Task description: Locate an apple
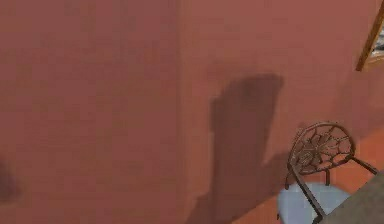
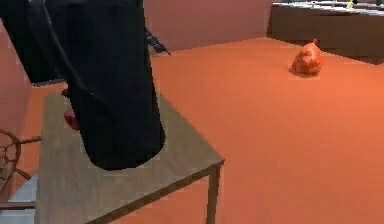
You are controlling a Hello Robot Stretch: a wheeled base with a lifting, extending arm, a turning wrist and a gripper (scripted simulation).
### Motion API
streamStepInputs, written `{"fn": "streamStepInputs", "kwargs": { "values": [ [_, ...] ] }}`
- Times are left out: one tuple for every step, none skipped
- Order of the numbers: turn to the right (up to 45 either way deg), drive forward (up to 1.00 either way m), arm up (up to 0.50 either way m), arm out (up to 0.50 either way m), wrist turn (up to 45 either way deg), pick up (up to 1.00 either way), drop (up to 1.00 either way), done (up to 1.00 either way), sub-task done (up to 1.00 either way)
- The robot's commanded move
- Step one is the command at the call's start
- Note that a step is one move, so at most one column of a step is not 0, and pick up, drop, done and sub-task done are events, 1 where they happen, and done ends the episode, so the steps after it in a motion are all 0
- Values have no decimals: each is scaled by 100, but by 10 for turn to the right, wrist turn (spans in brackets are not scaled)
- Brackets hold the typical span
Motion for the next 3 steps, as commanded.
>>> {"fn": "streamStepInputs", "kwargs": {
  "values": [
    [450, 0, 0, 0, 0, 0, 0, 0, 0],
    [150, 0, 0, 0, 0, 0, 0, 0, 0],
    [0, 0, 0, 0, 0, 0, 0, 100, 0]
  ]
}}
